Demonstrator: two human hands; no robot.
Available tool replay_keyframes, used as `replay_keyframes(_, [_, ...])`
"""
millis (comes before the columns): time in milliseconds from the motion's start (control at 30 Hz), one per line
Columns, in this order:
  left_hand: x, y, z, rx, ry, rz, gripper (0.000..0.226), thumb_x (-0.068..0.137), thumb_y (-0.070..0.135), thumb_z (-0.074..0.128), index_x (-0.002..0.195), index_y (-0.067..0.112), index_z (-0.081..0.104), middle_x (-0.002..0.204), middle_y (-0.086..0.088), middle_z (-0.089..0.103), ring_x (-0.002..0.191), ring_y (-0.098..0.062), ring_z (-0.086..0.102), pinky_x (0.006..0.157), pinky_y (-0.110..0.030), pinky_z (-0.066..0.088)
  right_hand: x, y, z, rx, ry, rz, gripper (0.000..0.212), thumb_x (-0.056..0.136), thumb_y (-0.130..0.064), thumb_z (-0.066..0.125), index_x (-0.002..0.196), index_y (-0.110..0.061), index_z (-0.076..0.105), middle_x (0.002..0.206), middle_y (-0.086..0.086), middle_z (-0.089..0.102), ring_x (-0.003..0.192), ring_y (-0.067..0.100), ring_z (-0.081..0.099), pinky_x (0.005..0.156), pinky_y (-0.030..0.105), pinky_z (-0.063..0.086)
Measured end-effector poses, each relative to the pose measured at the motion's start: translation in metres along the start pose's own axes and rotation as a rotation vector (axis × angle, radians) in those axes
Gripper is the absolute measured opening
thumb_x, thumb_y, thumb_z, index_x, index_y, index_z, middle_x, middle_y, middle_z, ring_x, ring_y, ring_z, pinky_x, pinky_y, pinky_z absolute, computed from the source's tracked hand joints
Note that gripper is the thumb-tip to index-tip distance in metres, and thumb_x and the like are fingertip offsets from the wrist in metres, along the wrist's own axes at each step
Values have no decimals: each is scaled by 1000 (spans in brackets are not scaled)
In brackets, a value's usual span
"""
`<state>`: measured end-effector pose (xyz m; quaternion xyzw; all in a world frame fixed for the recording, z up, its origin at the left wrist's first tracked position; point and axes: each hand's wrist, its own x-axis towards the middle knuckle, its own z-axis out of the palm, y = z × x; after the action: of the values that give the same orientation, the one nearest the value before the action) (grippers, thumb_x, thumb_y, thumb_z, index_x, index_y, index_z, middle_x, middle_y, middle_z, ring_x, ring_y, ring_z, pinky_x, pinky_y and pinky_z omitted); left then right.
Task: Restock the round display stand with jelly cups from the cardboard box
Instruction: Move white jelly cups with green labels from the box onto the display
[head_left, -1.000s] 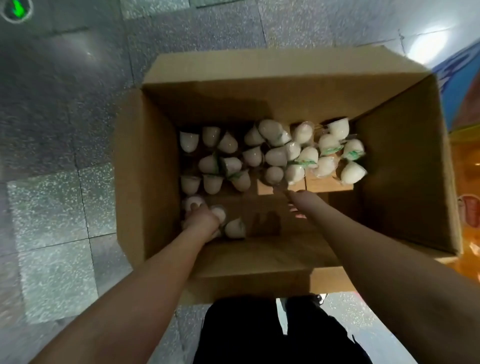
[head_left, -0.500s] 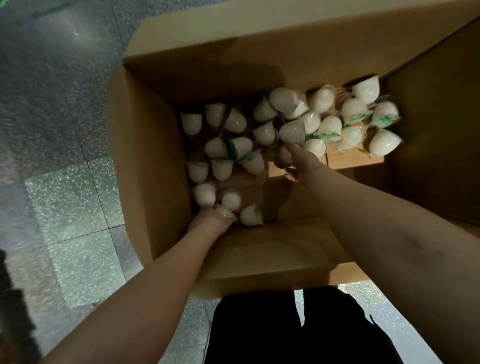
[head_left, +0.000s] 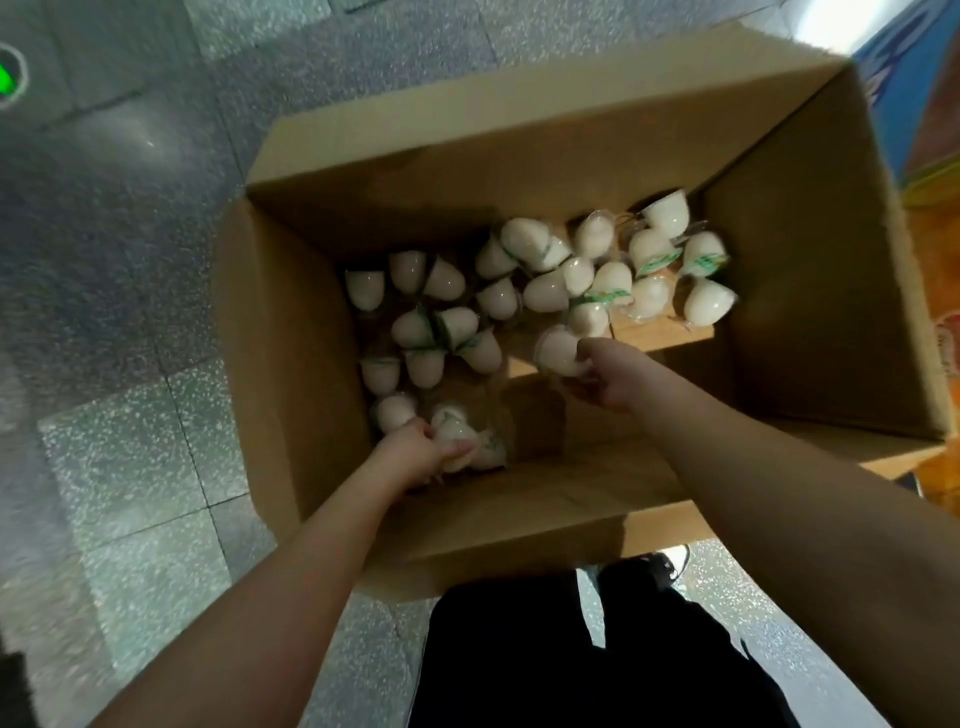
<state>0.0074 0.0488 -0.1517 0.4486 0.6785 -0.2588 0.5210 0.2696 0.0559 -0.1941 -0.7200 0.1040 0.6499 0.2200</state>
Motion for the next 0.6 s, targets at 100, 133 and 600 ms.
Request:
replay_keyframes(100, [-38,20,-7,-234,4,166,61,86,51,67,135,20,47,122,2,57,86,-7,55,60,-22,43,-51,6,-30,63,-93,-65,33,92,-17,56,123,-10,48,115,19,60,102,29,64,82,34,53])
replay_keyframes(133, [-51,30,-8,-280,9,230,54,86,50,67,129,22,50,120,3,58,87,-6,56,62,-22,44,-69,9,-42,95,-140,-91,35,91,-17,55,124,-9,49,115,18,62,99,27,63,78,33,50])
replay_keyframes(600, [-275,163,106,-311,-207,932,33,88,17,69,106,41,53,101,28,63,85,19,59,69,-9,44,-273,123,-242,274,-335,-848,63,75,5,63,127,-30,57,110,-2,68,98,12,61,76,27,42])
